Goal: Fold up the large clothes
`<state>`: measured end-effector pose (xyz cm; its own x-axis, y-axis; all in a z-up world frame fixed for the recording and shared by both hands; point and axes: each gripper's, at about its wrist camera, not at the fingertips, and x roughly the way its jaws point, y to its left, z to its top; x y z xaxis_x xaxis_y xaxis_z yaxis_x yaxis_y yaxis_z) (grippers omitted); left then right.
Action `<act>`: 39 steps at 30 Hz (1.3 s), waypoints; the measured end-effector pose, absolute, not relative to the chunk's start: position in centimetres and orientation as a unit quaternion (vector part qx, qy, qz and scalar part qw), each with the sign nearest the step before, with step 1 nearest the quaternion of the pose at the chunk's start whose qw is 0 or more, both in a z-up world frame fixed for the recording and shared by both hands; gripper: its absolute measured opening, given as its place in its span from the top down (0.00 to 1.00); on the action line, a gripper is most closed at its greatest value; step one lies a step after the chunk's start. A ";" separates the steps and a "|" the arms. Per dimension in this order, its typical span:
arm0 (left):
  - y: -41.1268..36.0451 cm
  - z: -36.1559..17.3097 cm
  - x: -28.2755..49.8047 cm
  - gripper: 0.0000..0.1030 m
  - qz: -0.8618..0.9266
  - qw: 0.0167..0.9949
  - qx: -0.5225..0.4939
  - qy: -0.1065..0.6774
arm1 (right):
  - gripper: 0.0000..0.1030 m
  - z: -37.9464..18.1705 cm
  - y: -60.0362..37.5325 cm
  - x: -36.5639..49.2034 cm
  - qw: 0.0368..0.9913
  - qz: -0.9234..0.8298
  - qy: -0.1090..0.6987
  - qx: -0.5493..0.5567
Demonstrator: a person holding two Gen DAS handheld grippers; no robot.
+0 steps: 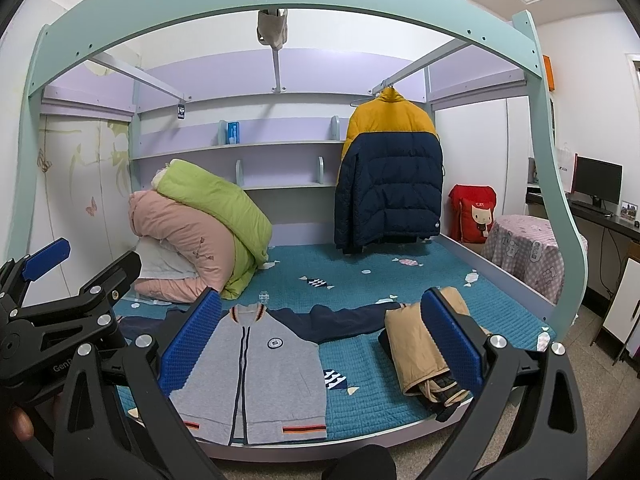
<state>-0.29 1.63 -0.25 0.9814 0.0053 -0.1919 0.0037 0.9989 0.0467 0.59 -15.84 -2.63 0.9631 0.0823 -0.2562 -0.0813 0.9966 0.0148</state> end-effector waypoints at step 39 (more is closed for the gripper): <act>17.7 -23.0 25.3 0.04 0.087 0.926 -0.043 0.365 | 0.07 -22.1 -0.6 27.4 0.902 0.138 0.408 -0.034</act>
